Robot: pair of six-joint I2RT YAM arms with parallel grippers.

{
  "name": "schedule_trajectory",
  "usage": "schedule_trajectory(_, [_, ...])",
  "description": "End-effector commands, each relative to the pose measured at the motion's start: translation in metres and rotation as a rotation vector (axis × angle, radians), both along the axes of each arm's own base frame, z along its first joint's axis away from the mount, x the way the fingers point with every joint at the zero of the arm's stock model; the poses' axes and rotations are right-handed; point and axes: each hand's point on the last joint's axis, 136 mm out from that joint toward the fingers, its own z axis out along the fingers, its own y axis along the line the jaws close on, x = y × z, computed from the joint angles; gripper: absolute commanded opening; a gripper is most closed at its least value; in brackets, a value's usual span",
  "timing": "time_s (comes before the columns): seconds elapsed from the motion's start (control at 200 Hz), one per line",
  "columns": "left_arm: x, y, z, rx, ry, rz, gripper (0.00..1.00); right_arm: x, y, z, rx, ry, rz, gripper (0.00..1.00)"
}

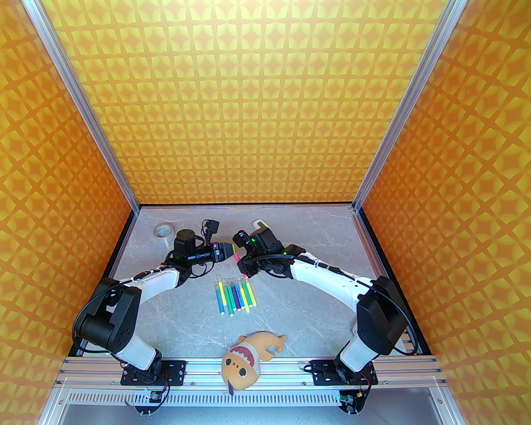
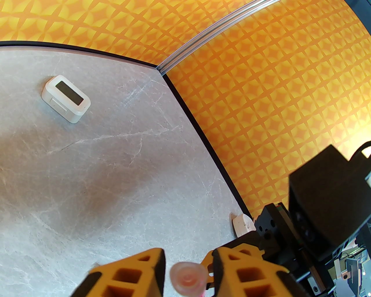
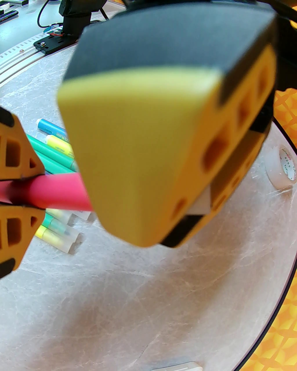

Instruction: Open the pen caps

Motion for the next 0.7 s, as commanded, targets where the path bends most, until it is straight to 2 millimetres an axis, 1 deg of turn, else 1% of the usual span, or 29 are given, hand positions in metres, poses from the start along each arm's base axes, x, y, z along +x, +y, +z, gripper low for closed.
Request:
schedule_trajectory(0.0, [0.002,-0.006,0.010,-0.020,-0.024,-0.029,0.25,-0.001,0.002,0.010,0.024,-0.043,0.012,0.00])
schedule_trajectory(0.12, [0.000,-0.007,0.011,-0.026,-0.024,-0.036,0.18,0.001,0.002,0.012,0.030,-0.054,0.003,0.00])
schedule_trajectory(0.17, [0.000,-0.006,0.014,-0.028,-0.029,-0.037,0.14,0.002,0.002,0.012,0.036,-0.058,0.000,0.00])
schedule_trajectory(0.265, [0.000,-0.007,0.017,-0.030,-0.030,-0.041,0.07,0.003,0.003,0.013,0.051,-0.069,-0.006,0.09])
schedule_trajectory(0.345, [0.000,-0.007,0.020,-0.031,-0.030,-0.044,0.04,0.003,0.004,0.014,0.073,-0.081,-0.004,0.19])
schedule_trajectory(0.445, [0.000,-0.008,0.022,-0.029,-0.023,-0.048,0.02,0.001,0.005,0.013,0.110,-0.103,0.002,0.27])
schedule_trajectory(0.51, [0.000,-0.008,0.024,-0.024,-0.008,-0.047,0.00,-0.001,0.007,0.014,0.146,-0.119,0.009,0.34])
schedule_trajectory(0.565, [0.000,-0.008,0.025,-0.017,0.002,-0.049,0.00,-0.002,0.009,0.014,0.165,-0.124,0.013,0.38])
schedule_trajectory(0.695, [-0.003,-0.008,0.031,-0.011,0.001,-0.058,0.00,-0.001,0.012,0.015,0.190,-0.131,0.014,0.41])
